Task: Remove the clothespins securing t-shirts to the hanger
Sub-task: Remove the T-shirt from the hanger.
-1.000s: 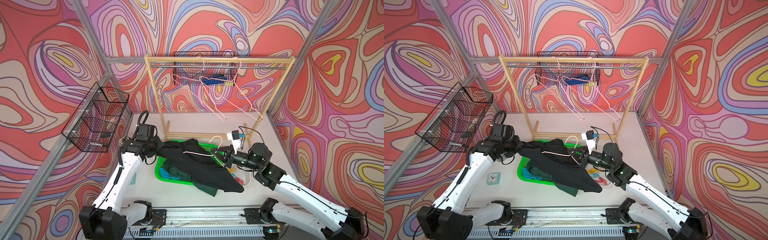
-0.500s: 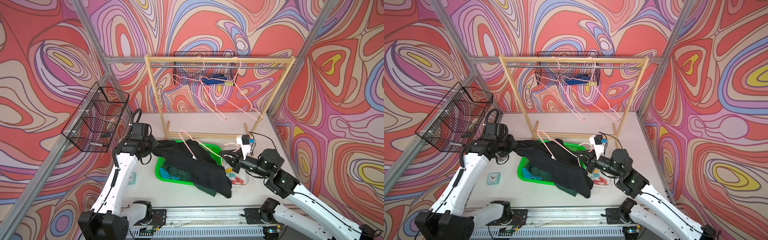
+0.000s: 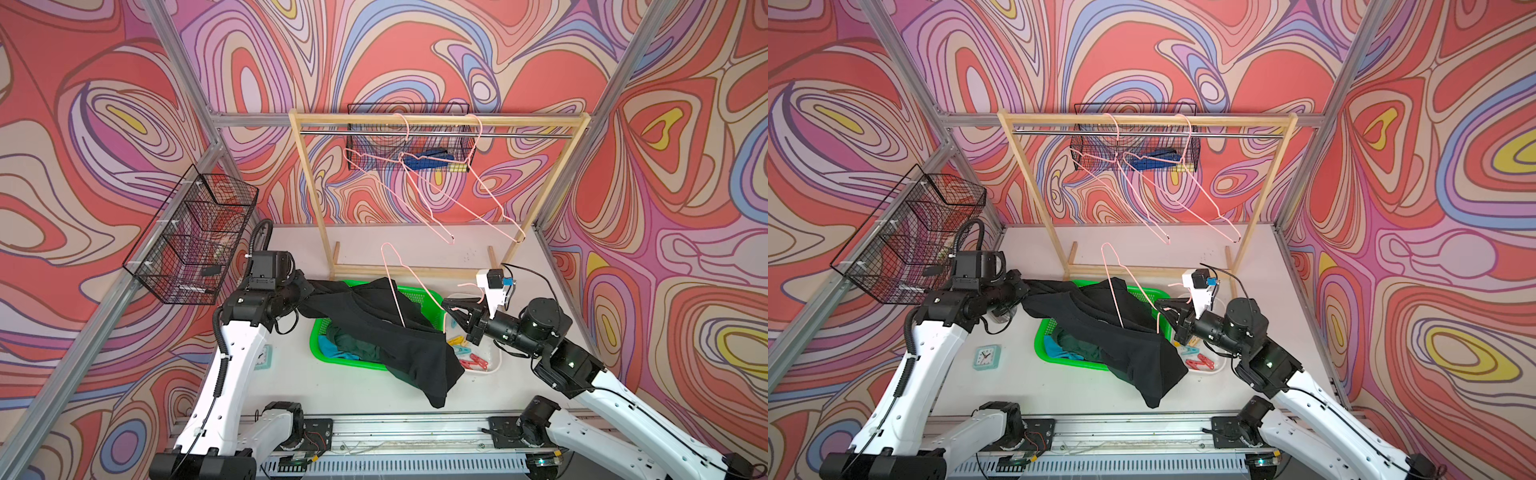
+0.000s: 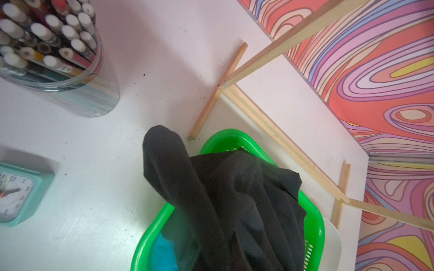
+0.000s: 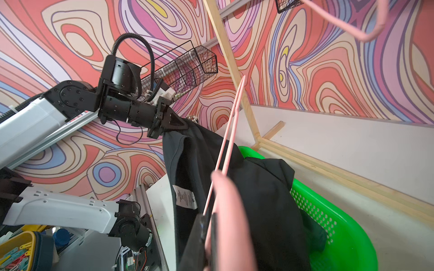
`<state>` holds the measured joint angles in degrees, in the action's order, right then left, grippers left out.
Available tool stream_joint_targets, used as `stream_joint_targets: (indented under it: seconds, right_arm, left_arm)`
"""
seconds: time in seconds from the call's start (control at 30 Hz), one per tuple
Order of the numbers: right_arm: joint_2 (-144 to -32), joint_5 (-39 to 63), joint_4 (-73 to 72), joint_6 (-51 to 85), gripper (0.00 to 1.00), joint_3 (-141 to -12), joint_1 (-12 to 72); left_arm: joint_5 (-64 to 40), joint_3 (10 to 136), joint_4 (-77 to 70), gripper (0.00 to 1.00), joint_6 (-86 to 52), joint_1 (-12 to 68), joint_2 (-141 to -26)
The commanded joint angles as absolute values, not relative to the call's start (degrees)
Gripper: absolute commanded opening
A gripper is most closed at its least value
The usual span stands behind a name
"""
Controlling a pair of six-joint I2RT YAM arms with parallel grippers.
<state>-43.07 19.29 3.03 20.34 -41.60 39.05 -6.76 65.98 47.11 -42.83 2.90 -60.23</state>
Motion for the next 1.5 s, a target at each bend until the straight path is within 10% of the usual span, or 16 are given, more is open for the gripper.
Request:
stream_joint_targets:
  seconds: [0.0,0.8,1.47]
  right_arm:
    - [-47.18,21.71,-2.09,19.39,0.0,-45.32,39.02]
    - [-76.49,24.5,-19.25,18.31,0.0,-67.59,39.05]
    - [-62.18,18.34,0.17,13.46,0.0,-68.44,39.02]
  left_arm:
    - [-10.41,66.64,46.6,0.0,-39.76,2.37,-59.04]
    - [-25.59,63.67,42.06,0.0,-42.98,15.01,-56.92]
    - [-25.49,49.77,25.4,0.04,-49.82,30.48,-62.12]
